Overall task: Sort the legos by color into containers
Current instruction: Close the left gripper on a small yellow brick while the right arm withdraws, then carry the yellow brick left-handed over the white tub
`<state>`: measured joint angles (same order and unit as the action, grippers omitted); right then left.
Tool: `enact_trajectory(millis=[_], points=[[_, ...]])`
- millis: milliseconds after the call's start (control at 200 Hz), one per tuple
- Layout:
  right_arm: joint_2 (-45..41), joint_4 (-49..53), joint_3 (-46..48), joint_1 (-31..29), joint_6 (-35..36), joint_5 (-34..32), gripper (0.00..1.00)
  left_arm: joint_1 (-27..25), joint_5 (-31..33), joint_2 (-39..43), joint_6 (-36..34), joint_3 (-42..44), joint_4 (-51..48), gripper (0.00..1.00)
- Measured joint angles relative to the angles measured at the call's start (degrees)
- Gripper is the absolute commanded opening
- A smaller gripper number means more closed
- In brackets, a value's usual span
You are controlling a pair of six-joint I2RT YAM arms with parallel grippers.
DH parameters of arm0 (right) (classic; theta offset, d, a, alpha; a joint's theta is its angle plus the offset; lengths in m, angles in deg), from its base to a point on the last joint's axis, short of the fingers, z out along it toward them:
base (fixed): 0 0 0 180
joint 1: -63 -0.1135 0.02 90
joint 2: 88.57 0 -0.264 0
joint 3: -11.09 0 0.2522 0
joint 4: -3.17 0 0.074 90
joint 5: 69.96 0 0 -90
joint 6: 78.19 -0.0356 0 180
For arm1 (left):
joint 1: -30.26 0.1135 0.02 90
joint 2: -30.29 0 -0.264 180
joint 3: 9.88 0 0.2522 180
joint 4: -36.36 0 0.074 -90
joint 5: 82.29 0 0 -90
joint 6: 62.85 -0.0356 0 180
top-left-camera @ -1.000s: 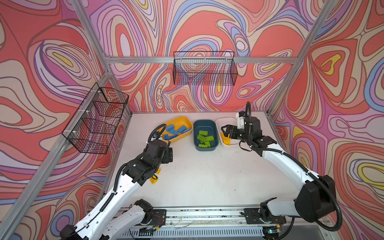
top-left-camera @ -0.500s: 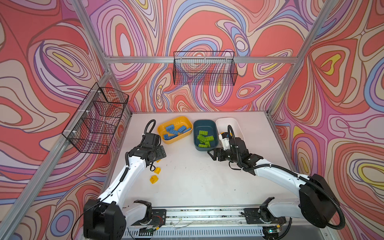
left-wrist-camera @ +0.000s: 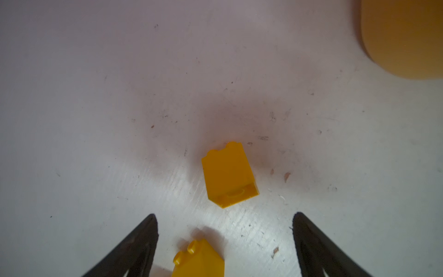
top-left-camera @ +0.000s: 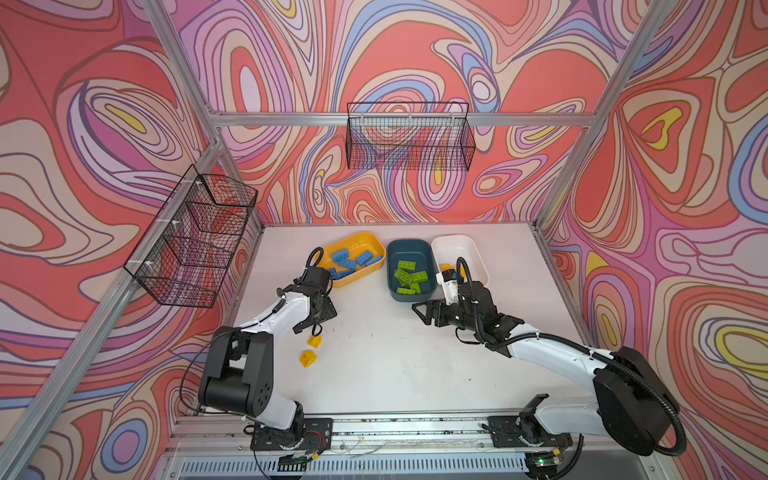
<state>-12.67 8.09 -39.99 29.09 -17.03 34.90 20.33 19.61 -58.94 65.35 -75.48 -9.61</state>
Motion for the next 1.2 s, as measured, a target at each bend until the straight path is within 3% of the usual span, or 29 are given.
enact_trajectory(millis=[386,646,736,1037,1202], points=[[0.0,-0.6,0.2,0.0,-0.2,-0.1,0.88,0.7,0.7,-8.2,1.9,-3.2,3.4,0.67],[0.0,-0.6,0.2,0.0,-0.2,-0.3,0.87,0.7,1.2,-9.5,1.9,-4.4,4.1,0.33],[0.0,-0.7,0.2,0.0,-0.2,-0.3,0.87,0.7,1.2,-9.5,1.9,-4.4,4.1,0.26],[0.0,-0.7,0.2,0.0,-0.5,-0.2,0.87,-0.2,1.2,-7.9,0.8,-4.7,3.0,0.23],[0.0,0.1,0.2,0.0,-0.6,-0.3,0.87,-4.9,1.4,-4.1,-0.7,-9.2,0.6,0.23]])
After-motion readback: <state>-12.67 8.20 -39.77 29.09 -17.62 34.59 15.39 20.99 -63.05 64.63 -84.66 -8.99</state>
